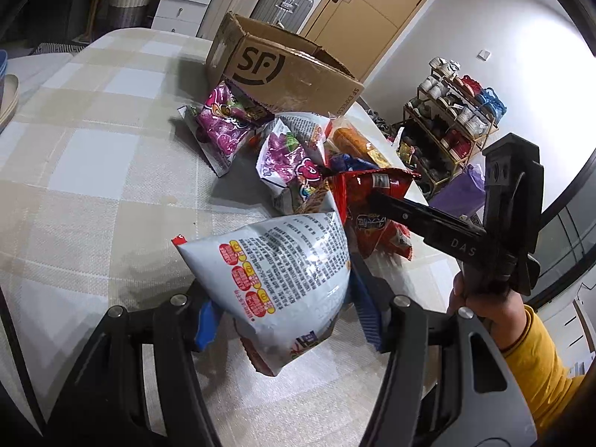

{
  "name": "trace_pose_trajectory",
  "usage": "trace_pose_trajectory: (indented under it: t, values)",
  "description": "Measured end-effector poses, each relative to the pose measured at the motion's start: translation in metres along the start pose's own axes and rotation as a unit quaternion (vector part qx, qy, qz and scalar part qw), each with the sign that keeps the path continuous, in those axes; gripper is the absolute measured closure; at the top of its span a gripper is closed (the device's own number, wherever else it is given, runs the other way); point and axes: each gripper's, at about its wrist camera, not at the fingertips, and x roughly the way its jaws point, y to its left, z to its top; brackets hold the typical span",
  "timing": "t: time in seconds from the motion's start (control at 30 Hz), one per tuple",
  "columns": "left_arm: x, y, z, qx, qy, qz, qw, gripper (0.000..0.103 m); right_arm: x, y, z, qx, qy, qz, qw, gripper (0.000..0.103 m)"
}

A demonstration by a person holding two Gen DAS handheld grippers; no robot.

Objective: Organize snacks
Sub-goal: 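Lift the white chip bag with the left tool while the right tool lifts the red bag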

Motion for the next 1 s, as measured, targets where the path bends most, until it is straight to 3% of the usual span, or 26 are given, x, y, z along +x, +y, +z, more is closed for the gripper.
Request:
trace_pose_trajectory:
  t: [0.5,0.77,0.87,1.0]
  values:
    - [-0.023,-0.027,-0.002,0.036,-0.016,0.024,0.9989,0.046,-0.074,0.023,-0.019,0.025,-0.067,0.041,0.997,0.07]
    - [-0.03,-0.039,-0.006,0.052,-0.023,0.03,0.9979,0.05,-0.072,0.016,-0.031,0.05,-0.065,0.055,0.995,0.07]
    - [-0.02,-0.033,-0.008,0.041,-0.005,0.033,0.9986,0.059,-0.071,0.015,-0.035,0.055,-0.063,0.058,0.995,0.07]
    - [-0.018,-0.028,-0.009,0.031,0.0,0.023,0.9993,0.058,-0.07,0.013,-0.038,0.059,-0.063,0.061,0.994,0.07]
